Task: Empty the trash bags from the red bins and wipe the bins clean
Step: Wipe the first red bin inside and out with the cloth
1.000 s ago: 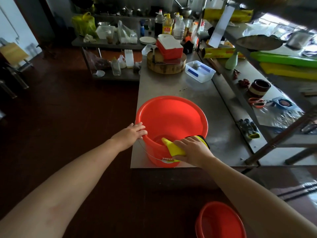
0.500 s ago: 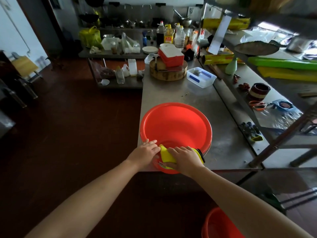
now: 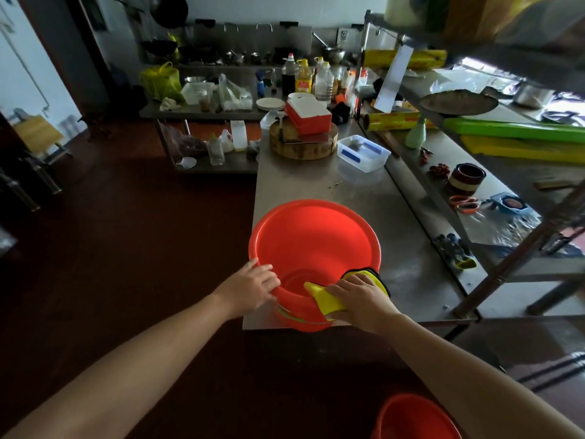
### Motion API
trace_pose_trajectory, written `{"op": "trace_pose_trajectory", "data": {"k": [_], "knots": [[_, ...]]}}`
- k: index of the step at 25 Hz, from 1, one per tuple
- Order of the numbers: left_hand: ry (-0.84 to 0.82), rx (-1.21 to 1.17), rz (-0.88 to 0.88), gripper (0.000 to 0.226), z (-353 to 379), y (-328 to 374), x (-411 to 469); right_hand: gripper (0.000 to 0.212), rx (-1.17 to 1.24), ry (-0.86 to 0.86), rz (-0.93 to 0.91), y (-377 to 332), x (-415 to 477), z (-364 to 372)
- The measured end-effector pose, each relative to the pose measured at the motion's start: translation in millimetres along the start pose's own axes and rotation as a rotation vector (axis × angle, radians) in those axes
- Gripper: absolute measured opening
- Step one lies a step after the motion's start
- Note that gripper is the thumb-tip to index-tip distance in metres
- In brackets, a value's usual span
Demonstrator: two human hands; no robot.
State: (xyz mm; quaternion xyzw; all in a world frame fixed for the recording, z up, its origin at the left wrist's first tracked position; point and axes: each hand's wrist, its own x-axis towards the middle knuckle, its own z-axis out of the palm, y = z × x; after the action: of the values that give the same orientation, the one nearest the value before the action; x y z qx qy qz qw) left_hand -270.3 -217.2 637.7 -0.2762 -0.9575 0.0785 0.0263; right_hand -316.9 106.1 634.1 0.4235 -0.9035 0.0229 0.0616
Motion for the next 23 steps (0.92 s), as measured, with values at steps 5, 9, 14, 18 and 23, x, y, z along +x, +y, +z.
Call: {"op": "trace_pose_trajectory", "data": {"k": [5,9,14,18,23], "knots": [[0.1,-0.141,-0.058,0.04,9.5,58.7,6.4,0.074,0.009,-0.139,0.075,-50.6,17.9,-4.1],[0.101,-0.203,-0.05,0.035,8.4,54.5,-0.9,0.076,0.026,-0.175,0.049,-51.7,14.1,-0.7],[0.077,-0.206,-0.056,0.033,4.2,20.4,-7.4,0.084,0.026,-0.105,-0.056,-7.6,-4.0,-3.4],[-0.061,-0.133,-0.094,0.038,-7.3,5.2,-2.6,0.084,0.025,-0.179,-0.027,6.6,-3.5,-11.0],[-0.008,-0.14,-0.051,0.046,-1.6,52.9,6.9,0.076,0.013,-0.15,0.055,-31.2,13.2,-6.8]]}}
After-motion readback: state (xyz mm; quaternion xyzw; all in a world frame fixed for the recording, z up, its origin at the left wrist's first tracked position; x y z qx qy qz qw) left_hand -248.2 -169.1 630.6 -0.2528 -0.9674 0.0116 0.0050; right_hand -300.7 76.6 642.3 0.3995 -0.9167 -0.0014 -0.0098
